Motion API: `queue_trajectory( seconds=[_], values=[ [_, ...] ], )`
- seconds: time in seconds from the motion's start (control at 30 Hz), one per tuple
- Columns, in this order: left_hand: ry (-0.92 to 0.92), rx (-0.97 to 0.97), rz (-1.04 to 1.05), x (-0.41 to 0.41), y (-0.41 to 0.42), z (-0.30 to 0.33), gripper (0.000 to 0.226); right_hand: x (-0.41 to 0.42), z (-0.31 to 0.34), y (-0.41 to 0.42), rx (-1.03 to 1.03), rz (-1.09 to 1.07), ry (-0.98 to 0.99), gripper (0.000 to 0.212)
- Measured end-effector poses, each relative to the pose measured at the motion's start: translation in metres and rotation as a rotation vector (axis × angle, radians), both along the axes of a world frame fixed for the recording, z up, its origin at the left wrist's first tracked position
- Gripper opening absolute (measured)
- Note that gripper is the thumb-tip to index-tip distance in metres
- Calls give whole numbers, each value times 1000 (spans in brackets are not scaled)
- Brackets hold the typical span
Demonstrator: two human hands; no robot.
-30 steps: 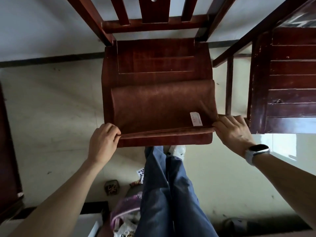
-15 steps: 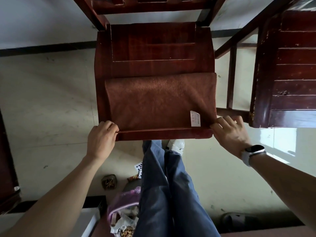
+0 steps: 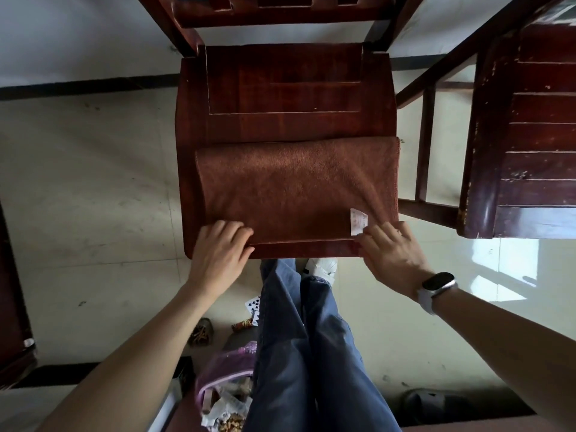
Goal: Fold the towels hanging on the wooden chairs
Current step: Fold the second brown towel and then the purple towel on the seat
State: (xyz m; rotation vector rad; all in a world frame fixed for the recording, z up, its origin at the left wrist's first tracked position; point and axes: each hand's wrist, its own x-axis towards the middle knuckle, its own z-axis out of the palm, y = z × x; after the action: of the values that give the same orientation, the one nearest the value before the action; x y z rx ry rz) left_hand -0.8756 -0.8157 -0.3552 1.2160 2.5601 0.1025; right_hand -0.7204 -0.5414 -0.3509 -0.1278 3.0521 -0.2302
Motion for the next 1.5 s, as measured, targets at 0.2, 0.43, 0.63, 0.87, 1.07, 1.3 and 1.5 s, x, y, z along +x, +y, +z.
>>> queue_trajectory(
  seconds=[0.2, 0.43, 0.63, 0.87, 1.07, 1.3, 1.5],
  values=[
    [-46, 51, -91, -2, 22, -11, 25, -33, -19, -32, -8, 15, -24, 20],
    [-7, 119, -185, -8, 21, -7, 18, -41, -19, -26, -30, 52, -35, 10],
    [55, -42, -296, -4, 22, -5, 23, -46, -13, -24, 2, 112, 5, 8],
    [67, 5, -335, -5, 18, -3, 12, -41, -11, -25, -22, 128, 29, 10],
    [-71, -12, -308, -1, 17, -3, 5, -40, -15, -32, -31, 74, -96, 7],
    [-16, 103, -87, -23, 51, -3, 32, -82, -4, -41, -75, -52, 42, 36],
    [17, 2, 85, -42, 84, -35, 54, -129, -39, -50, 22, -180, -16, 47]
  ],
)
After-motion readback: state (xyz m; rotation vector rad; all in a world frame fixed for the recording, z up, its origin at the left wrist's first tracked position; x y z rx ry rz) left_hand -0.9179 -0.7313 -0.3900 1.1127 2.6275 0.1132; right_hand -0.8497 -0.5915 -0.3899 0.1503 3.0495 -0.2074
